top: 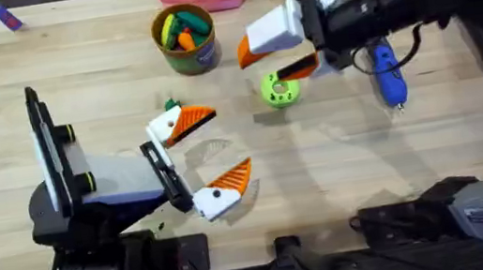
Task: Pick up the gripper from the table and insert it into the empty holder that is missing its gripper. Then pick up a screw, insert it into the mounting hole, and use the screwdriver to tighten it. Finally, clean up the table by picking up the vegetable and placing it into the bucket.
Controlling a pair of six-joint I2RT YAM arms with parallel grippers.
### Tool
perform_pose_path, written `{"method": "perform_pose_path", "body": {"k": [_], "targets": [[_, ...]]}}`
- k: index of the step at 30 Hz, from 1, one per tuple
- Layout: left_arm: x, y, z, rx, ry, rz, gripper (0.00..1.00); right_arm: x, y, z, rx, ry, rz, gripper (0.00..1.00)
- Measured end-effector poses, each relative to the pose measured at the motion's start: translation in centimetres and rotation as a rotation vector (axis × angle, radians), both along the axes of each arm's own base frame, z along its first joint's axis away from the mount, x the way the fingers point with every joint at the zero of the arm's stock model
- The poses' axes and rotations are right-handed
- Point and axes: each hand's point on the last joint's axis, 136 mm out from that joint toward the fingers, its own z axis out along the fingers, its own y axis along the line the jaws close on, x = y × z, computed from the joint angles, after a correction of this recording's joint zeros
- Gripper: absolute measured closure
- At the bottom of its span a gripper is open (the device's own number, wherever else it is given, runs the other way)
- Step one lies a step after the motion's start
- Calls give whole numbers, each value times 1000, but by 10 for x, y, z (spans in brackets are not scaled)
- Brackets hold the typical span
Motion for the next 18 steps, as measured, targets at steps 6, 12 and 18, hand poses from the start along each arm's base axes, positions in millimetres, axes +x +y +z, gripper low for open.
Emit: {"method": "perform_pose_path", "body": {"k": [6, 12, 18], "targets": [[0, 0, 0, 0, 0, 0, 16, 13, -15, 6, -137, -79, -49, 47], [0, 0, 0, 0, 0, 0, 14, 17, -26, 1, -191, -84, -80, 47], [0, 0, 0, 0, 0, 0, 16, 20, -31, -1, -219, -99, -91, 45]]}}
